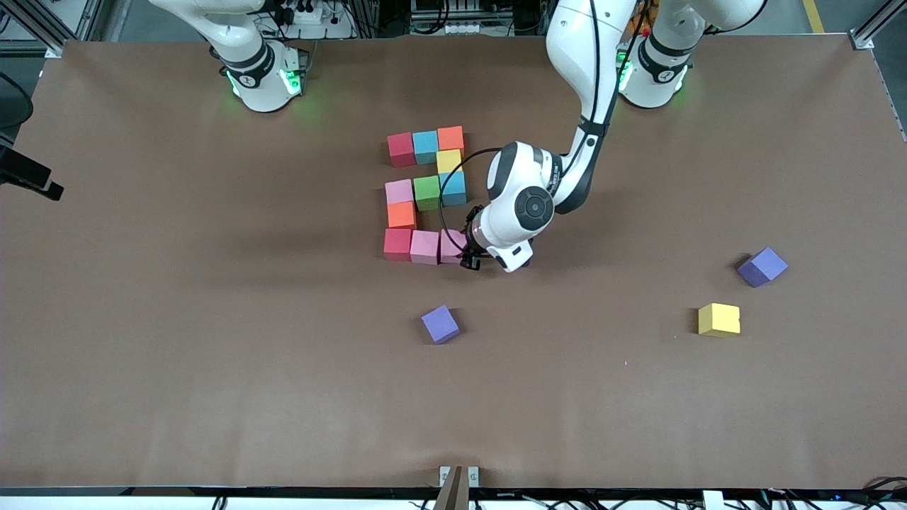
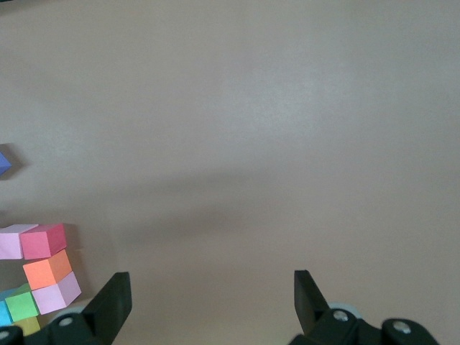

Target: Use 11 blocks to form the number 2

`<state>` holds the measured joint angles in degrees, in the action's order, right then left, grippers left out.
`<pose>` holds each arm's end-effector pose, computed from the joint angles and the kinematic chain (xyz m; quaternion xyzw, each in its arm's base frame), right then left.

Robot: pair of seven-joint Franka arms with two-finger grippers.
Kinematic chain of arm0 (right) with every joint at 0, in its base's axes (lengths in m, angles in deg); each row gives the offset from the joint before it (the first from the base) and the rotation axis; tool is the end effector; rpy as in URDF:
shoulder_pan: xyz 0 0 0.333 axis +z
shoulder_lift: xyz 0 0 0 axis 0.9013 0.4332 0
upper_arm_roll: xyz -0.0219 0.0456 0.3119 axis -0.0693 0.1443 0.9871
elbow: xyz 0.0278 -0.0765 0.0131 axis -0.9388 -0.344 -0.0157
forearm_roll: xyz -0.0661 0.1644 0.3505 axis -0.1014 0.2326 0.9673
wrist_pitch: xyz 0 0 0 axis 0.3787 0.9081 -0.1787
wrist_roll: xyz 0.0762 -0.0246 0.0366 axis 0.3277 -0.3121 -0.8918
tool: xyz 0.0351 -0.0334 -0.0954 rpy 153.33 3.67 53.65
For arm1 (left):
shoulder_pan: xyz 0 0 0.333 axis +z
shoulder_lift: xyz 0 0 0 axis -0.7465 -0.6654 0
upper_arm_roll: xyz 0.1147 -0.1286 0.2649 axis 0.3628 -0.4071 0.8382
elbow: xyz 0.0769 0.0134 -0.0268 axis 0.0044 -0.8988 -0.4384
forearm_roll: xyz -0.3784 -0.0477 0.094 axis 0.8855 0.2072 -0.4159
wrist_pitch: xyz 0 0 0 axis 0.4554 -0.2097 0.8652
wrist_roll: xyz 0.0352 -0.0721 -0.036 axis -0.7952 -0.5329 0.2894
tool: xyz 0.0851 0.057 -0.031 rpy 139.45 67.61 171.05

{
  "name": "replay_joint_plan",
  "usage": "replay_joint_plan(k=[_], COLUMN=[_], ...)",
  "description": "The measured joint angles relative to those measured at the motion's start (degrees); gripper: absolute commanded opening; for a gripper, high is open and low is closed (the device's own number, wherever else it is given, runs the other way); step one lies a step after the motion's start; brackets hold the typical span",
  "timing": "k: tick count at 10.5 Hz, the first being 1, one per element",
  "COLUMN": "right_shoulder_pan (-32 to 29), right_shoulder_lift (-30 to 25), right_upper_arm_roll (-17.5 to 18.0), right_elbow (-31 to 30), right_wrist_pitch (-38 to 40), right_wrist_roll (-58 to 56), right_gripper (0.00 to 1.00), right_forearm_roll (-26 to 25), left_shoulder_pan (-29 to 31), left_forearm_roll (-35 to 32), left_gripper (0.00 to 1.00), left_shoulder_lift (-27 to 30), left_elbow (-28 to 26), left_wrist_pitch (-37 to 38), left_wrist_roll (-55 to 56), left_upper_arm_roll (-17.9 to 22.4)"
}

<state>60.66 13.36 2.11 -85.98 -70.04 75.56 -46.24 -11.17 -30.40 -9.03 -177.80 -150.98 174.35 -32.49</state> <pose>0.5636 -0.0653 0.6532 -0.9976 0.0668 0.0003 0.0159 0.5051 -0.4628 0.2043 0.7280 0.6579 -0.1798 0.0695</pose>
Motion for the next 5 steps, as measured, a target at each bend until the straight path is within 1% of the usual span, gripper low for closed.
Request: replay_joint_plan(k=[2,3,4,5], right_shoulder_pan=[0.0,0.0,0.0,0.0], right_shoulder_lift=[0.0,0.0,0.0,0.0], right_upper_arm_roll=[0.0,0.0,0.0,0.0], right_elbow=[0.0,0.0,0.0,0.0], right_wrist_pitch=[0.0,0.0,0.0,0.0], right_wrist_roll=[0.0,0.0,0.0,0.0], right_gripper=[1.00,1.00,1.00,1.00], right_forearm_roll=[0.0,0.0,0.0,0.0], left_shoulder_pan=[0.0,0.0,0.0,0.0], left_forearm_roll=[0.0,0.0,0.0,0.0], left_gripper=[0.00,0.24,0.99,1.00], left_shoulder_lift=[0.0,0.0,0.0,0.0], left_elbow=[0.0,0.0,0.0,0.0], left_wrist_pitch=[0.0,0.0,0.0,0.0], left_wrist_roll=[0.0,0.0,0.0,0.0], left_upper_arm_roll=[0.0,0.0,0.0,0.0])
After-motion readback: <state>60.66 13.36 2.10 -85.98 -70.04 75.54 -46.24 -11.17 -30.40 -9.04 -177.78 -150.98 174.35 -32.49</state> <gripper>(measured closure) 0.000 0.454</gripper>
